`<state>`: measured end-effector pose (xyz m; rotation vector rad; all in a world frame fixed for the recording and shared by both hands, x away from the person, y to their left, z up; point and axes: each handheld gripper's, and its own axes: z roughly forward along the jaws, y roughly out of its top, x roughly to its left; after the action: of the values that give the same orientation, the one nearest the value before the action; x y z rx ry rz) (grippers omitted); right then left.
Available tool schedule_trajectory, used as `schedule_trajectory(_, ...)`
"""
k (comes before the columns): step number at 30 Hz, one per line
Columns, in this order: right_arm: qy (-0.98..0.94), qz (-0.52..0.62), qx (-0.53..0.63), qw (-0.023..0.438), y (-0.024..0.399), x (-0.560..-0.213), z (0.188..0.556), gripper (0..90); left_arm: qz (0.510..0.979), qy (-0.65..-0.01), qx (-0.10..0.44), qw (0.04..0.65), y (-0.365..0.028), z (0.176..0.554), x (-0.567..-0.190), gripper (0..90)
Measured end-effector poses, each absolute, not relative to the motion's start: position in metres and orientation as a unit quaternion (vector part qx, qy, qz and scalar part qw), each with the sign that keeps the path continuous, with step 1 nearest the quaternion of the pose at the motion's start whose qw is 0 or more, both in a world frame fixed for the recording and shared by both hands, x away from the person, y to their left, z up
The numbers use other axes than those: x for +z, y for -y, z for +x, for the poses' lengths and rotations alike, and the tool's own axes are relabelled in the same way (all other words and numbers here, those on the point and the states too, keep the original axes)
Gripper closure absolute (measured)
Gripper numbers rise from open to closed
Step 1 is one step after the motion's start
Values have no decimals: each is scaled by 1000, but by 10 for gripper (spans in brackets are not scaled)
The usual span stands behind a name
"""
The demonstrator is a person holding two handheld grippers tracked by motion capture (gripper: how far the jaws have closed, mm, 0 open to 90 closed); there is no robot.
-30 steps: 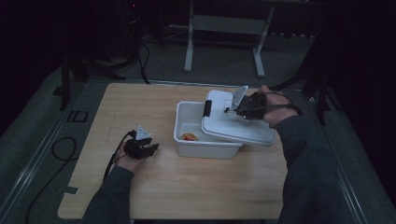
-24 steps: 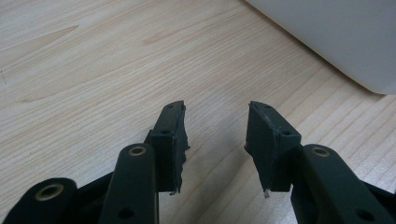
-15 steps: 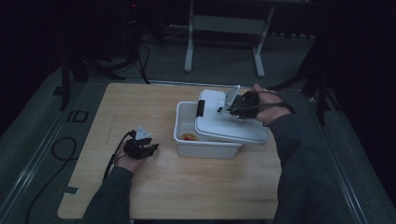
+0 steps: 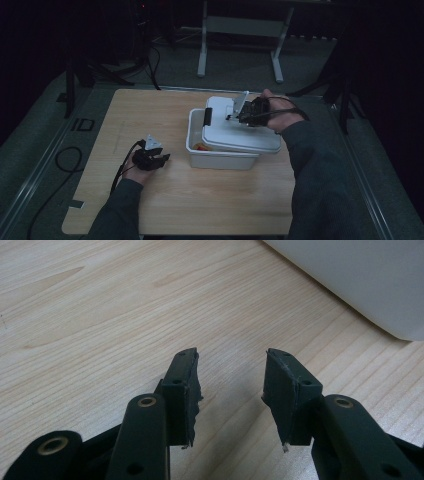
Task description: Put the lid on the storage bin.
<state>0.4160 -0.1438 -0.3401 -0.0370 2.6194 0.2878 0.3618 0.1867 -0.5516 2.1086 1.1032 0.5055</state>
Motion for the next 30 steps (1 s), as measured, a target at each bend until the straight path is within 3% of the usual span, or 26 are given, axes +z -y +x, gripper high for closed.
schedule_trajectory(30, -964, -38, 110, 241, 118, -346, 416, 842, 812, -426, 195, 348, -187, 361, -552, 572)
